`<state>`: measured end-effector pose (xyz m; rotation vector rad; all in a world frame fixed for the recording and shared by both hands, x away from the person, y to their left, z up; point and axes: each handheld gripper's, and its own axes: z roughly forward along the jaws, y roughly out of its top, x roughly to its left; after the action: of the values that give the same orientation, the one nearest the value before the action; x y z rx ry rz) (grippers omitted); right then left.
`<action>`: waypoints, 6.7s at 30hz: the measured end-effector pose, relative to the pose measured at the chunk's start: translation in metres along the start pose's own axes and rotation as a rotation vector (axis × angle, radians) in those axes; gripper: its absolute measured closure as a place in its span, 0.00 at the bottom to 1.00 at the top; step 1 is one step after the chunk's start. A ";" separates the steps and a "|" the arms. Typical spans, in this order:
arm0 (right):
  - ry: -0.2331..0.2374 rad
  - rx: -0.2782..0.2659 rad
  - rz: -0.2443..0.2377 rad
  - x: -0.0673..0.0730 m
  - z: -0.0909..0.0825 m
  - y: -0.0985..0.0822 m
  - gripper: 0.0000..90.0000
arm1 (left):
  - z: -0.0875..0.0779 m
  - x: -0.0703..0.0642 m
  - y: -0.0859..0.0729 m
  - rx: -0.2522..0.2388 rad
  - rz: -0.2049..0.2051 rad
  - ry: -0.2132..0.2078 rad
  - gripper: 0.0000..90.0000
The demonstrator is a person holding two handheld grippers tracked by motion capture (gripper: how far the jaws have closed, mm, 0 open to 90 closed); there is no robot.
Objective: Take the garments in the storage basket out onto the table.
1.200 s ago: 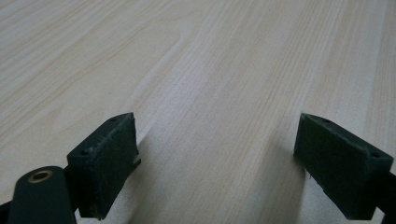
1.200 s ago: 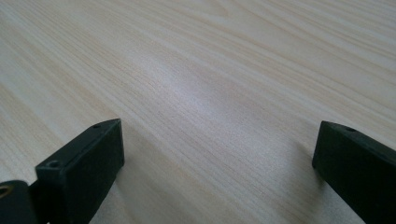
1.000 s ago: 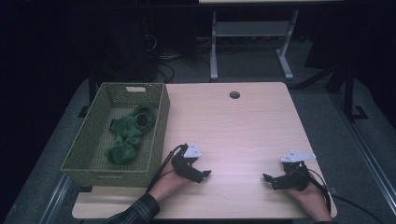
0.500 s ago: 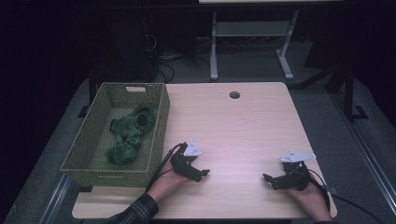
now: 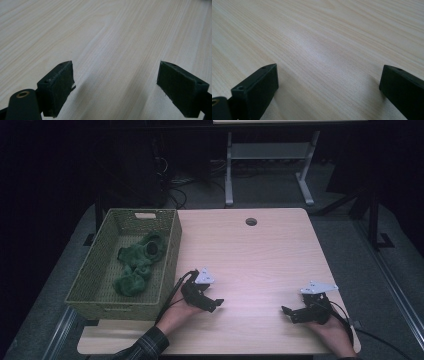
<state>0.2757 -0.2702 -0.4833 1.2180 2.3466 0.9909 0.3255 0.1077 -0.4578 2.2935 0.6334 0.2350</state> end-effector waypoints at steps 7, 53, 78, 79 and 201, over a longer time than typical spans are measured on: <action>0.000 0.000 0.000 0.000 0.000 0.000 0.02 | -0.006 -0.001 0.004 0.002 -0.002 -0.001 0.15; 0.000 0.003 0.004 0.000 0.000 0.000 0.02 | -0.052 0.006 0.046 -0.064 -0.018 -0.035 0.15; 0.000 -0.001 -0.002 0.000 0.000 0.000 0.02 | -0.084 0.031 0.064 -0.092 -0.054 -0.043 0.16; 0.000 -0.002 0.000 0.000 0.000 0.000 0.02 | -0.086 0.032 0.065 -0.093 -0.060 -0.043 0.16; -0.001 -0.001 0.002 0.000 0.000 0.000 0.02 | -0.156 0.191 -0.072 0.219 -0.432 0.266 0.91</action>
<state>0.2758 -0.2702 -0.4832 1.2205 2.3448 0.9917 0.4098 0.3431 -0.4001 2.2777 1.3262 0.2747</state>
